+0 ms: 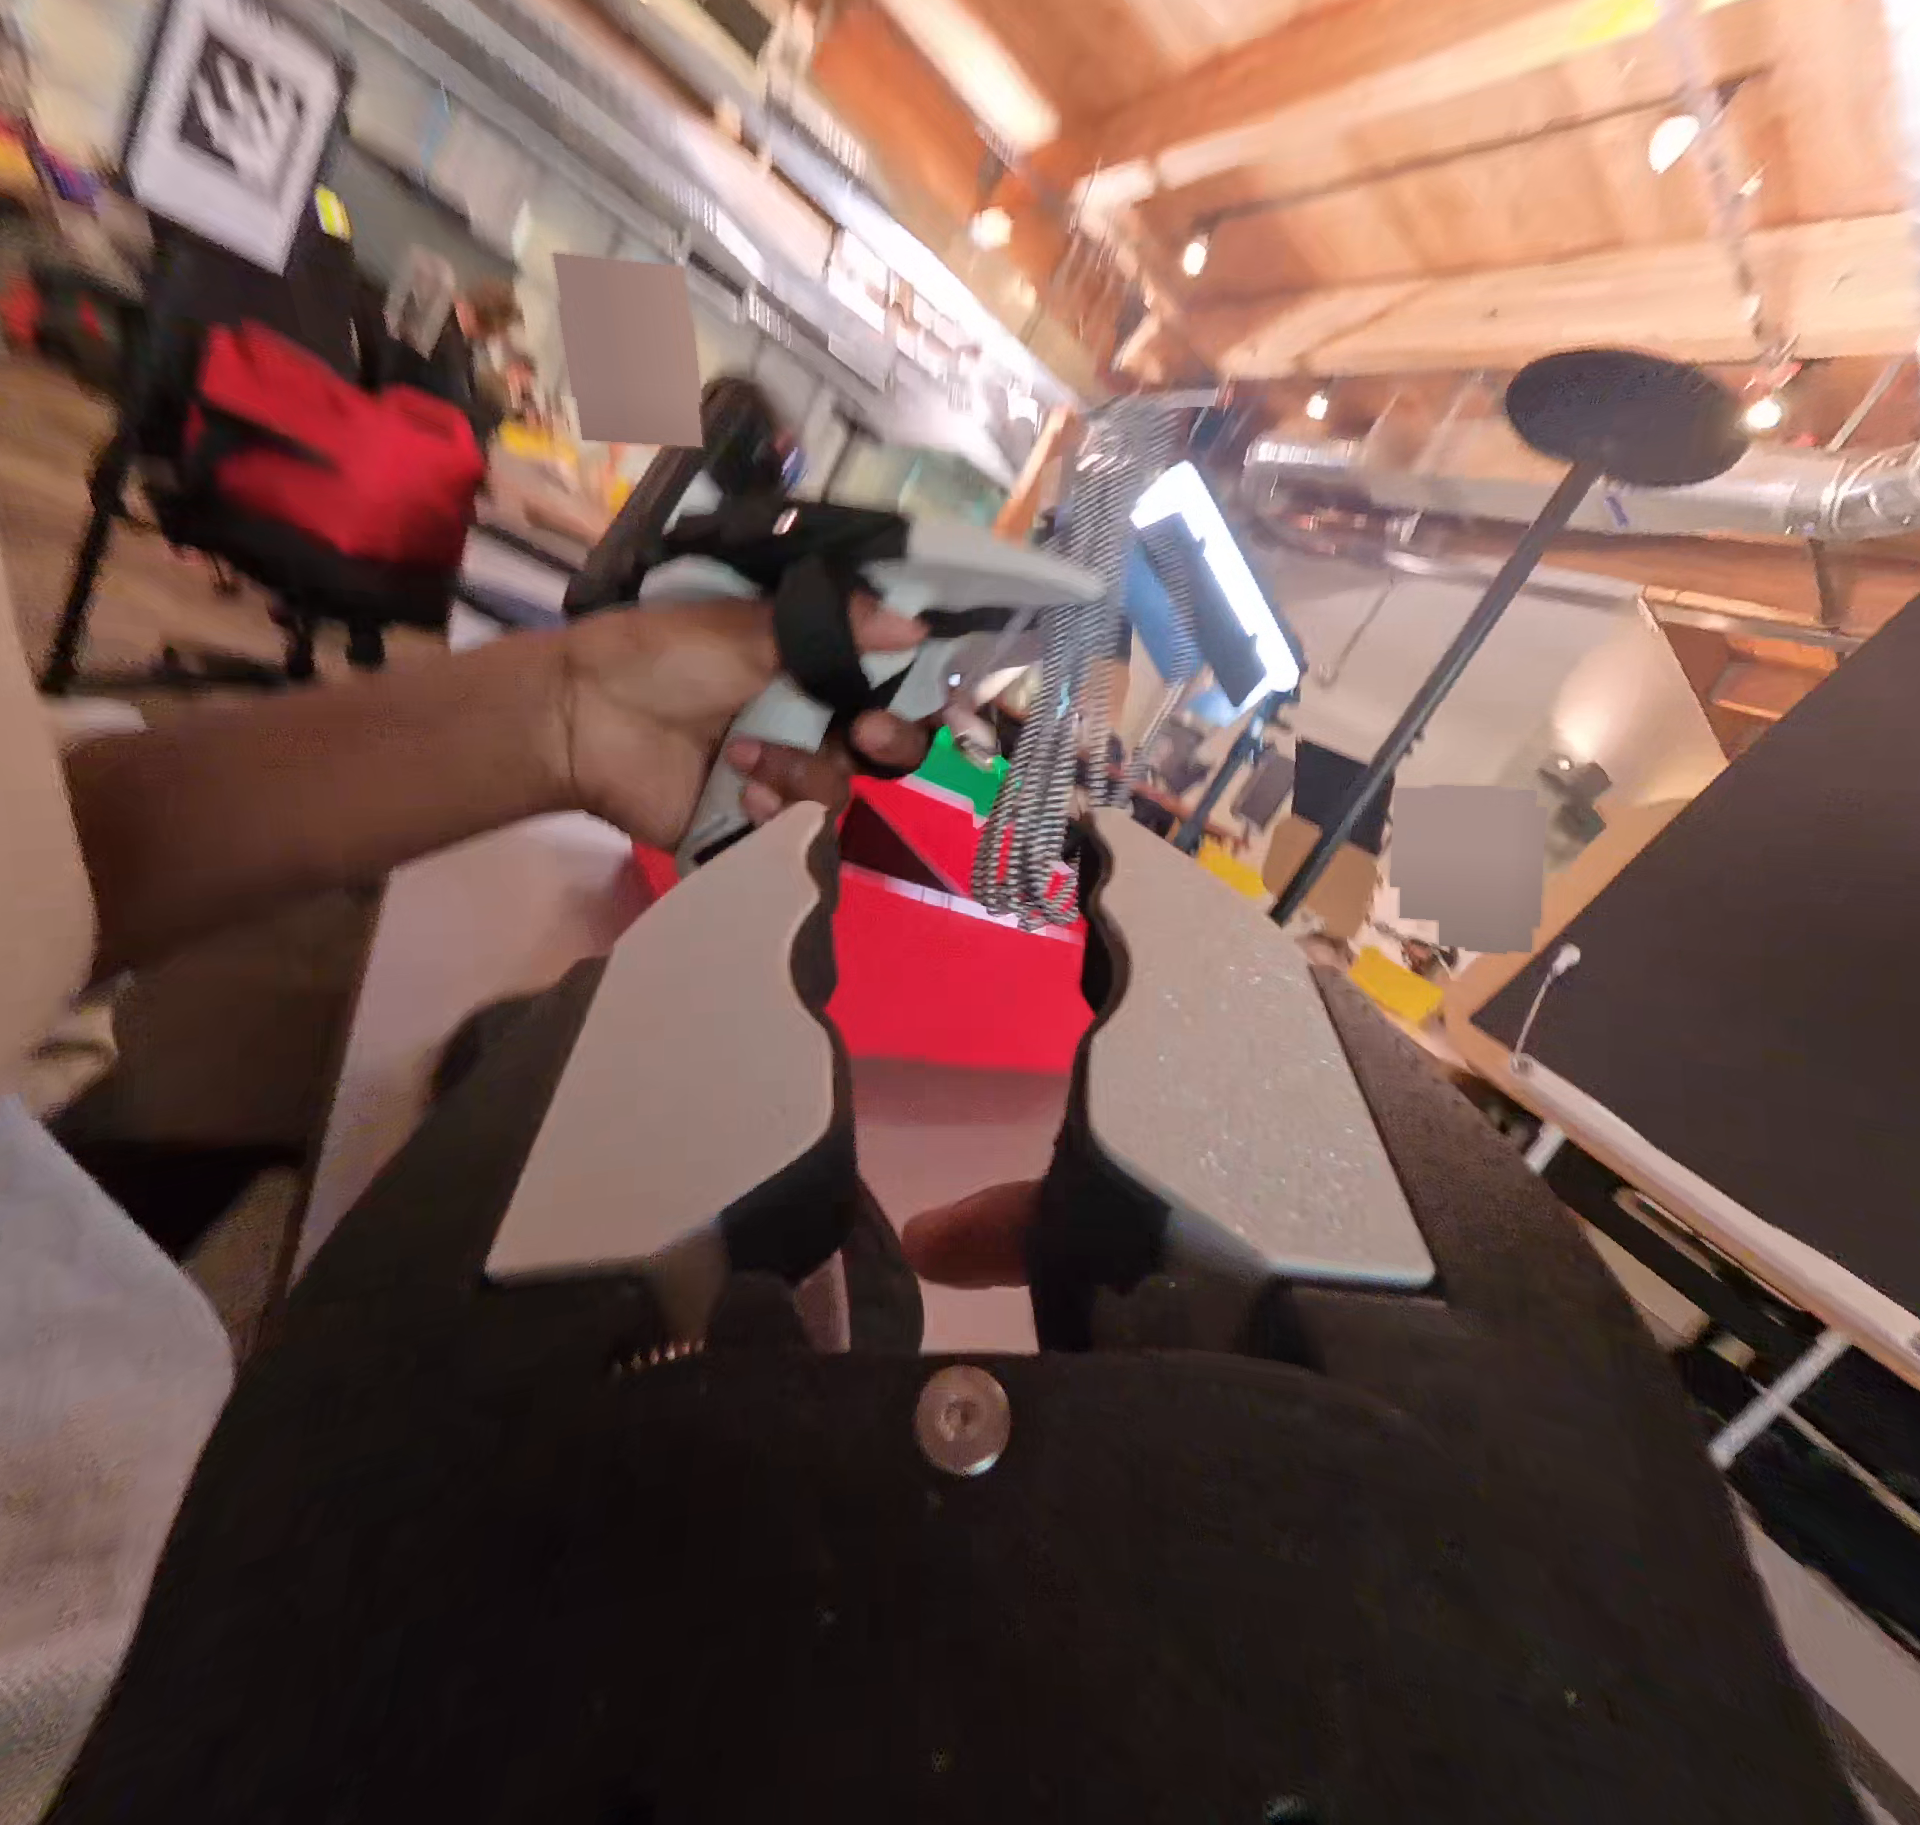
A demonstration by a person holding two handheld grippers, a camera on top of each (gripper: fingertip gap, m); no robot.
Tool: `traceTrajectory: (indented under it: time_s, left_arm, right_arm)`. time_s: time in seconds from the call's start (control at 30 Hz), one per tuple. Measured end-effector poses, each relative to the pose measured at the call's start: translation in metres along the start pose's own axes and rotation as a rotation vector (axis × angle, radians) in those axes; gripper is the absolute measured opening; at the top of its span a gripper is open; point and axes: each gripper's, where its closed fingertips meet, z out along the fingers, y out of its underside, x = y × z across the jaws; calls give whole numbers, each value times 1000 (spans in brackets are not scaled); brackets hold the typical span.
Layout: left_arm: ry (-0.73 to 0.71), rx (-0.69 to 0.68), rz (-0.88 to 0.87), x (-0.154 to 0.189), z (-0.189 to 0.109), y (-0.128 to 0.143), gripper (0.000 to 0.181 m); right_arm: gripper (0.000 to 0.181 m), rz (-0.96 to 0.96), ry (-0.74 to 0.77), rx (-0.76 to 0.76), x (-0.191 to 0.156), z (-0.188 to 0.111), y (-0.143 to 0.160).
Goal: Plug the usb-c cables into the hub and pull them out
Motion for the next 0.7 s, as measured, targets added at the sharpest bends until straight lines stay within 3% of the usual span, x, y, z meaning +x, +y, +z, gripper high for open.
traceTrajectory:
  time_s: [0.1,0.17,0.27,0.5,0.6,0.7]
  left_arm:
    - [63,-98,-75,14,19,37,8]
    - [75,-135,-115,14,24,52,8]
    - [69,-174,-157,10,24,65,8]
    - [101,-280,-209,13,25,86,8]
    - [100,-302,-188,12,23,88,10]
    - [86,-299,-13,8,20,78,31]
  right_arm:
    - [34,-170,33,-159,-5,5,27]
    - [32,-276,57,-186,-1,1,30]
    - [26,-273,46,-141,-2,-4,25]
    - [7,-336,40,-226,-4,-1,46]
    - [5,-213,44,-205,-2,0,44]
    - [5,213,84,-157,16,1,42]
